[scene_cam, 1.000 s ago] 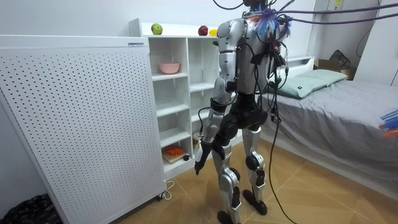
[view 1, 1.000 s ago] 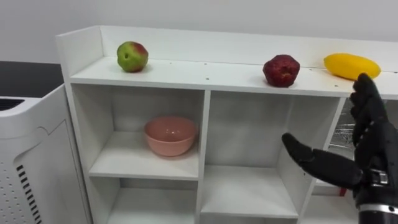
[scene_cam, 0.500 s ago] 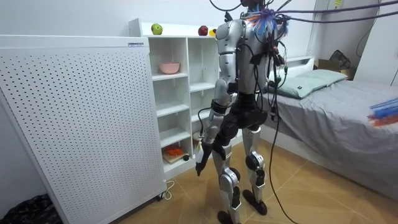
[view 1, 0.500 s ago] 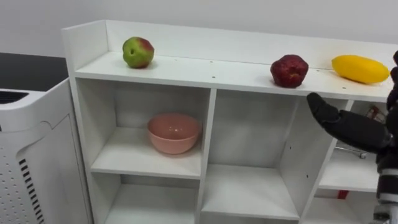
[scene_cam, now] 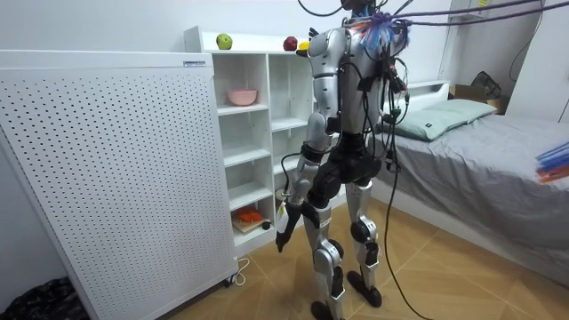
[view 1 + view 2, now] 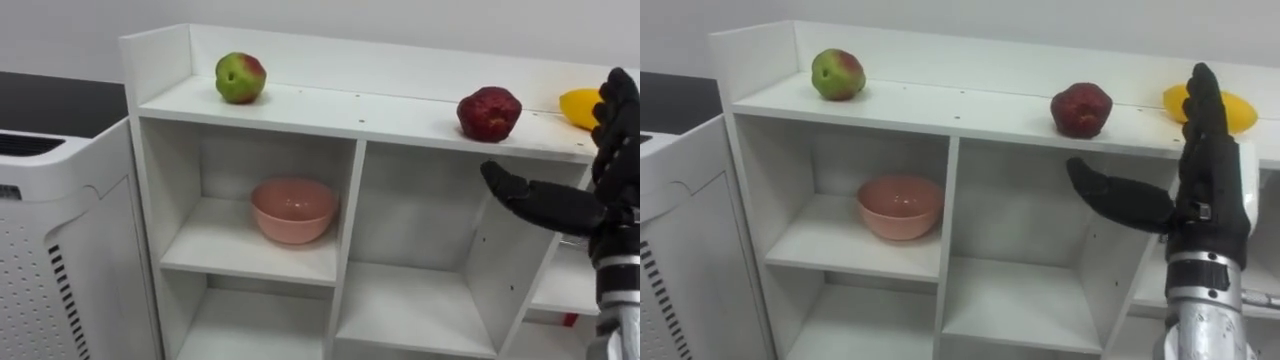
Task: Arrange fruit in the closet
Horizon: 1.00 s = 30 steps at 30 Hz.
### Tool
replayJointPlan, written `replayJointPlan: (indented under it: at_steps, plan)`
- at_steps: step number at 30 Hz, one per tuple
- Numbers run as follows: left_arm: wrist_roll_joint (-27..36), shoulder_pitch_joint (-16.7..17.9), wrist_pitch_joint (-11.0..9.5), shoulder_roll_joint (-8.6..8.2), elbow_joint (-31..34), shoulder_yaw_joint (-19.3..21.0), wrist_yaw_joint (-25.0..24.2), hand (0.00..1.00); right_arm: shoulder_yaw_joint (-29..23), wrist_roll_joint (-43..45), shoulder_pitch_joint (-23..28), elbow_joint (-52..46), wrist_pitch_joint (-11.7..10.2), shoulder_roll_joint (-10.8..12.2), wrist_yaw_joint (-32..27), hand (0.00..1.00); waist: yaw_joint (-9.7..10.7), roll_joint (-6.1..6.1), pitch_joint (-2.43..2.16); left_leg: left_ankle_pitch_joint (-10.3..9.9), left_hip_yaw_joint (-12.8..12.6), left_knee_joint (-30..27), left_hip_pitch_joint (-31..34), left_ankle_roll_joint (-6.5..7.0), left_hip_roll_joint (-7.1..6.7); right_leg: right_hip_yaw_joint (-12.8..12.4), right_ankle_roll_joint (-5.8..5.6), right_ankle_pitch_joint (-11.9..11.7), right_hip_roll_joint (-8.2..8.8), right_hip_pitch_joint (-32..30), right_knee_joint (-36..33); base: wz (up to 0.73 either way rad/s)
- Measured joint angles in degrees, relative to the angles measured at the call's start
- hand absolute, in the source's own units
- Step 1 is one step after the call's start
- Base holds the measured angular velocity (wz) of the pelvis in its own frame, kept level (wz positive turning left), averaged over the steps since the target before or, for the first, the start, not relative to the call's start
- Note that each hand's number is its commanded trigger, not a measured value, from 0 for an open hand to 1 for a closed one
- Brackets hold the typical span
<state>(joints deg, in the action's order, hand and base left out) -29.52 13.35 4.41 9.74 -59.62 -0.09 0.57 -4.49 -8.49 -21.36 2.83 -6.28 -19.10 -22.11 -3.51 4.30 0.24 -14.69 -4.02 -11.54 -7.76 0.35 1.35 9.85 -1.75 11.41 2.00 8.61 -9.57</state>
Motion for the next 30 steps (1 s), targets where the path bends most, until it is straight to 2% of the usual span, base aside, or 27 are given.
replayJointPlan:
  at_steps: [4,9,12,15,18,23,30]
  plan:
    - [0.03,0.02,0.26,0.03,-0.01,-0.01,0.0,0.0,-0.13,-0.76,-1.28,1.68,0.2,-1.0,0.87,0.0,-0.28,-0.14,-0.17,0.05,0.58,0.18,0.15,-0.05,0.01,0.67,0.0,0.0,0.0,-0.15,-0.03,0.07]
    - [0.08,-0.12,0.28,0.04,-0.06,0.06,-0.17,0.0,-0.16,-2.96,-2.67,2.97,0.31,-1.83,2.29,0.0,-0.2,-0.05,-0.16,0.05,1.2,0.31,-0.04,-0.05,0.03,1.23,0.0,0.0,-0.01,0.26,0.05,0.06]
    - [0.08,-0.3,0.28,0.06,-0.07,0.22,-0.33,0.0,-0.17,-2.97,-2.94,3.21,0.87,-2.16,3.19,0.0,-0.36,0.34,-0.12,0.05,1.28,0.39,-0.16,-0.05,0.03,1.25,0.0,0.0,-0.01,0.36,0.04,0.0]
    - [0.08,-0.49,0.28,0.27,-0.09,0.64,-1.2,0.0,-0.17,-2.98,-3.03,3.73,0.96,-2.61,3.77,0.0,-0.47,1.15,0.27,0.05,1.27,0.37,-0.22,-0.05,0.05,1.29,0.0,0.0,-0.01,0.4,0.04,0.0]
    - [0.08,-0.41,0.27,0.32,-0.31,1.06,-1.31,0.0,-0.17,-2.96,-3.16,4.05,0.96,-2.92,4.17,0.0,-0.53,1.68,0.07,0.05,1.27,0.28,-0.05,-0.06,0.03,1.39,0.0,0.0,0.02,0.33,0.04,0.0]
    - [0.12,-0.41,0.25,0.36,-0.77,1.13,-2.16,0.0,-0.17,-2.95,-5.01,5.54,0.96,-3.17,5.27,0.0,-1.42,1.71,0.06,0.05,1.37,0.3,-0.45,-0.06,0.03,1.4,0.0,0.0,0.01,0.8,0.07,0.0]
    - [0.2,-0.39,0.24,0.37,-1.27,1.15,-3.16,0.0,-0.16,-3.32,-5.82,5.75,0.95,-3.2,6.71,0.0,-1.65,1.67,0.13,0.05,1.53,0.18,-0.27,-0.06,0.02,1.38,0.0,0.0,0.03,0.73,0.04,0.0]
